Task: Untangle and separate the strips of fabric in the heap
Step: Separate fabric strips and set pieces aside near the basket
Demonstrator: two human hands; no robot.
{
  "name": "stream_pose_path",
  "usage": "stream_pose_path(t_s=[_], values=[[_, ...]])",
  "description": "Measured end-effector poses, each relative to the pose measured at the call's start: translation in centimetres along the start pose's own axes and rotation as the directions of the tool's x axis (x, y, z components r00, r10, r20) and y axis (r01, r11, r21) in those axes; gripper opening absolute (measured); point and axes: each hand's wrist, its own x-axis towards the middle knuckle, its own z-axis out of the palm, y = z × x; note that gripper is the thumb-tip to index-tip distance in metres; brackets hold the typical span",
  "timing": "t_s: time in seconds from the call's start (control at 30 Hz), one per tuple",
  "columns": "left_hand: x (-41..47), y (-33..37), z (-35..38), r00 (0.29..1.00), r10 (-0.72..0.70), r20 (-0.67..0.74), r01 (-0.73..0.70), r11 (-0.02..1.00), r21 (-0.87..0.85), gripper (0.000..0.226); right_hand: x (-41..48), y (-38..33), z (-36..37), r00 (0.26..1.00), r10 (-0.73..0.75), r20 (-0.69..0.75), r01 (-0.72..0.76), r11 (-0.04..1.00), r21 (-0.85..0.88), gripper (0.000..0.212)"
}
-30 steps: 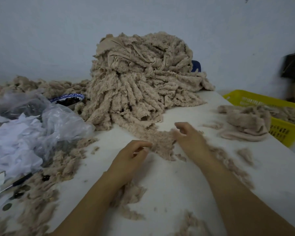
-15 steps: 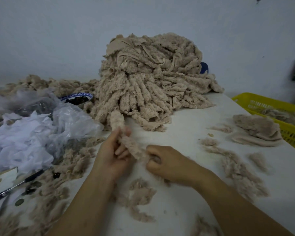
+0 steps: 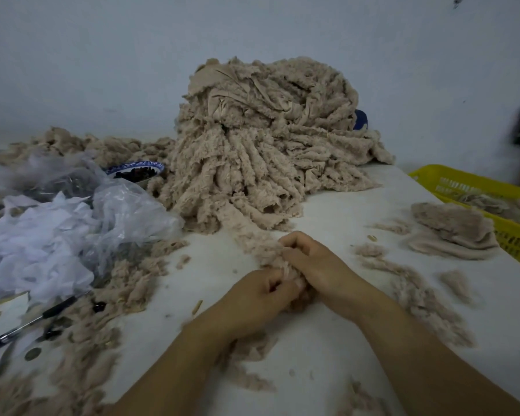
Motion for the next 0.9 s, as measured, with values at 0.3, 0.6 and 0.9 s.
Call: stream_pose_path(t_s=[0.3,0.6,0.9], values=[[1.4,0.3,-2.5,0.957,-0.280,-0.081,0.025,0.356,-0.934,0.036,-0.5,-0.5,1.4,0.945,-0.293,0.142,0.321,0.760,-0.565,0.020],[1.8,-0.7,-4.3,0.903,-0.332,-0.272,-0.218,0.191,-0.957,0.025,0.9,0.5,-3.2,0.790,-0.224,-0.571,-0.031,0.915,-0.402,0.028],[1.3,0.6,-1.5,0.978,-0.165,-0.131,-0.043,0.452,-0.891,0.044,0.5,1.0,1.4,0.986,-0.166,0.029,0.167,0.934,-0.315,0.056]])
